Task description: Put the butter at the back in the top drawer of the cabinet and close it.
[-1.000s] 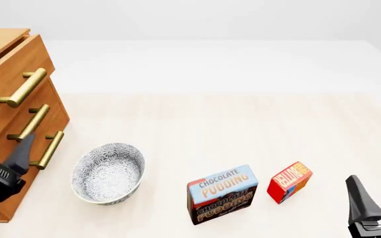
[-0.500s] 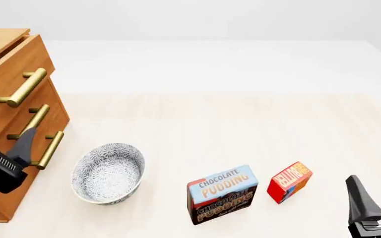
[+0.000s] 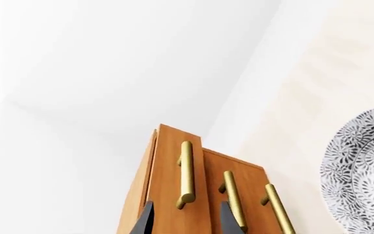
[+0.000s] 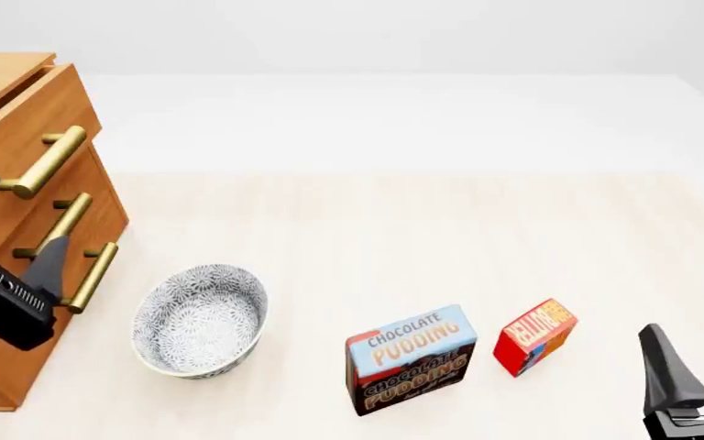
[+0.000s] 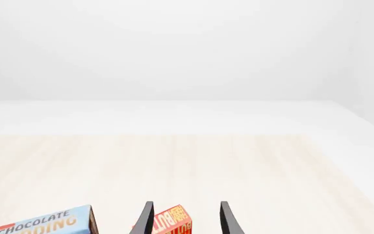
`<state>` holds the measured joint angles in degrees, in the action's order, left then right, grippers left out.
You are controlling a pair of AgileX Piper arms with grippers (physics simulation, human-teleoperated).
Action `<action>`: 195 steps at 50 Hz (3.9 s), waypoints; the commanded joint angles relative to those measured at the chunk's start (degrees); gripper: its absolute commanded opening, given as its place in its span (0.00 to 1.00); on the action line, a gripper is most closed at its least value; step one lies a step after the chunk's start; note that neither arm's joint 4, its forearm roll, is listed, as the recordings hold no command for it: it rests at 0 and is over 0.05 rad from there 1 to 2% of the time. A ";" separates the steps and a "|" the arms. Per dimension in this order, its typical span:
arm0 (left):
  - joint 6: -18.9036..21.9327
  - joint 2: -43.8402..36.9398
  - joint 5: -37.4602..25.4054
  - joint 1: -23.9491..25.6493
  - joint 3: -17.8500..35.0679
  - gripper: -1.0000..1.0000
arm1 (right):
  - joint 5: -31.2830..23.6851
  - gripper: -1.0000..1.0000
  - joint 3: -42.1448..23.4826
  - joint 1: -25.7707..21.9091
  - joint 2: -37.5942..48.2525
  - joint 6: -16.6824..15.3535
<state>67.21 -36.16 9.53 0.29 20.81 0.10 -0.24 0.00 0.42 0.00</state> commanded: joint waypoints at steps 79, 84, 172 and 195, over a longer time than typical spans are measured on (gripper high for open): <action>5.59 -12.83 12.54 -5.51 0.36 1.00 | 0.00 1.00 0.00 0.00 0.00 0.00; 5.66 -13.02 12.58 -5.58 0.41 1.00 | 0.00 1.00 0.00 0.00 0.00 0.00; 6.27 -22.75 18.52 -8.21 2.45 1.00 | 0.00 1.00 0.00 0.00 0.00 0.00; 5.20 -24.42 17.79 -8.38 3.92 1.00 | 0.00 1.00 0.00 0.00 0.00 0.00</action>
<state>72.77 -59.86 27.46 -8.05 24.16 0.10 -0.24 0.00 0.42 0.00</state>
